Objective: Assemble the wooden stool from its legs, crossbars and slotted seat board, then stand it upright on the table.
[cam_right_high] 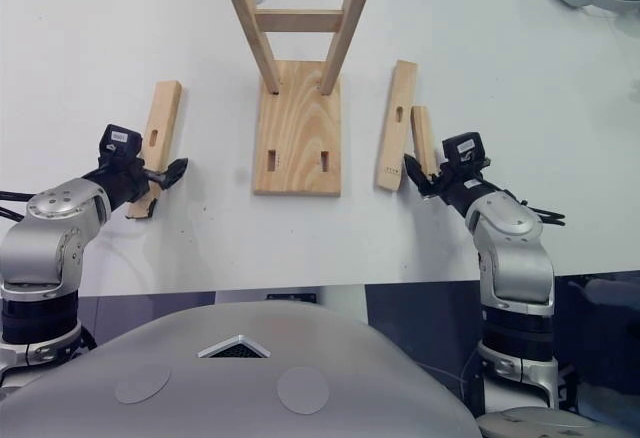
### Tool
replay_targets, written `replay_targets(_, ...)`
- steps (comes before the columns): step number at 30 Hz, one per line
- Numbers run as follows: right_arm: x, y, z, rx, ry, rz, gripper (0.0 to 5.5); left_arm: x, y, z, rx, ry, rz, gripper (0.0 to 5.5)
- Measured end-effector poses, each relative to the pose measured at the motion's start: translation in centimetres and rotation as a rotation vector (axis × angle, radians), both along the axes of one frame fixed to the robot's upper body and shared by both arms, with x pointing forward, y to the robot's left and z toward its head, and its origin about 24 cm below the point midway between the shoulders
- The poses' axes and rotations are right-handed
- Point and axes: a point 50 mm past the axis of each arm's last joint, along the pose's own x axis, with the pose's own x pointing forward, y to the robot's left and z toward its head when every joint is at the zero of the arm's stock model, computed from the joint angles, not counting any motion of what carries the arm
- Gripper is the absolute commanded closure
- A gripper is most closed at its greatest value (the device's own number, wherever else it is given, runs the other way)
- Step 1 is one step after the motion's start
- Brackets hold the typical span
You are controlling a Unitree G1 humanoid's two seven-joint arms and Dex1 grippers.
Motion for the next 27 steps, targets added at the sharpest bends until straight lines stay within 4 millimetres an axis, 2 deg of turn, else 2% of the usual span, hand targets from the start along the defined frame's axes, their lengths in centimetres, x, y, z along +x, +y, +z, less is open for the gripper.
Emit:
replay_targets(2, -0.1, -0.1, -0.3, -0.02, 0.023, -0.022, 1.66, 0.0, 0.0, 0.0, 0.002, -0.002, 0.002, 0.93)
replay_targets(7, -0.8, -0.2, -0.7, 0.017, 0.06, -0.123, 2.57, 0.6, 0.0, 0.6, 0.002, -0.046, 0.008, 0.93)
replay_targets(15, -1.1, 0.1, -0.8, 0.057, 0.063, -0.151, 4.07, 2.2, 0.3, 2.6, -0.002, -0.193, 0.047, 0.93)
replay_targets(22, -0.9, 0.0, -0.6, 0.027, 0.045, -0.139, 4.17, 2.7, 0.3, 3.3, -0.025, -0.244, 0.059, 0.93)
replay_targets(24, -0.5, -0.6, 0.2, 0.017, -0.028, -0.161, 4.17, 2.9, 0.1, 3.6, -0.054, -0.269, 0.056, 0.93)
replay_targets(25, 0.1, -0.9, 1.5, 0.021, -0.104, -0.17, 4.17, 3.1, 0.0, 3.9, -0.089, -0.285, 0.058, 0.93)
replay_targets(27, 2.3, -1.4, 7.6, 0.019, -0.414, -0.155, 4.17, 3.3, 0.4, 5.6, -0.288, -0.367, 0.059, 0.93)
